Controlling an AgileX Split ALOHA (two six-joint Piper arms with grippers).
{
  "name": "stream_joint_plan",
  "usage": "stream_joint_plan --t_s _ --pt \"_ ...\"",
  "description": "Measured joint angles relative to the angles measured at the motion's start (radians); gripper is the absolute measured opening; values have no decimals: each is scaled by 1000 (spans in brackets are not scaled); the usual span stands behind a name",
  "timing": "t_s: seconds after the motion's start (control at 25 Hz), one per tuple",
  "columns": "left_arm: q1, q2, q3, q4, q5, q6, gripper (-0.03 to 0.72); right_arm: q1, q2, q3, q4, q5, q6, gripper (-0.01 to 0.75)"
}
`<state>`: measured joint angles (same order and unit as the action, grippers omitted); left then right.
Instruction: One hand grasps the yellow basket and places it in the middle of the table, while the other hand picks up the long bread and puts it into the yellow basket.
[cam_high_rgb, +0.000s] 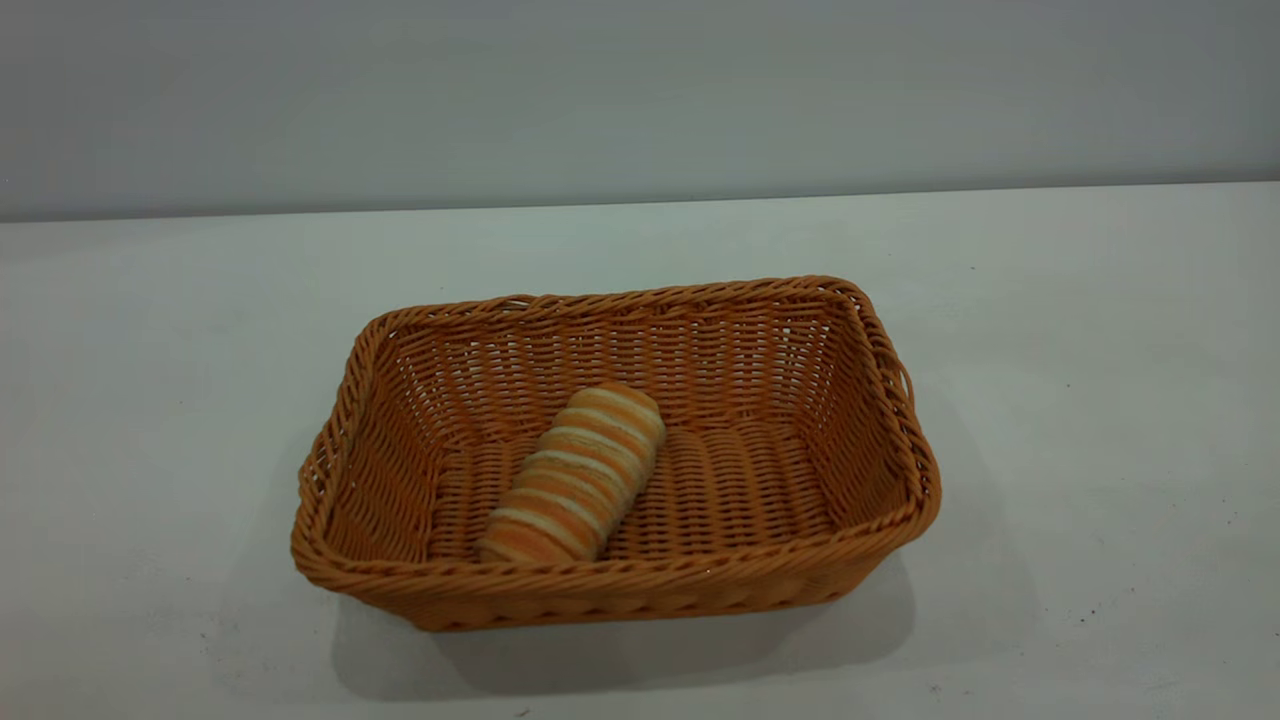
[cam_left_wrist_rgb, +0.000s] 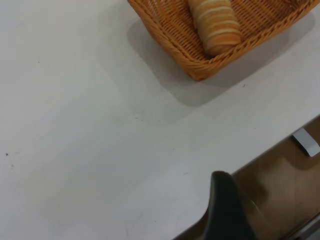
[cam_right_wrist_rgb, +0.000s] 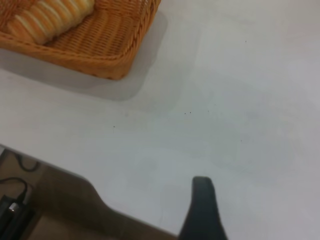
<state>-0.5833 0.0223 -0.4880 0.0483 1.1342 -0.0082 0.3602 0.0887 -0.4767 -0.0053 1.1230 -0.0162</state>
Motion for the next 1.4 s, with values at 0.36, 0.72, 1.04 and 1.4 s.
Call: stream_joint_plan --t_s 0.36,0.72,1.04,1.4 --pt "269 0 0 0 0 0 529 -116 0 0 0 0 1 586" --pt "462 -35 0 0 1 0 529 -369 0 0 -1 0 1 586" --pt "490 -42 0 0 1 0 529 -337 0 0 0 0 1 586" --pt "493 -42 0 -2 1 0 529 -328 0 0 0 0 1 586"
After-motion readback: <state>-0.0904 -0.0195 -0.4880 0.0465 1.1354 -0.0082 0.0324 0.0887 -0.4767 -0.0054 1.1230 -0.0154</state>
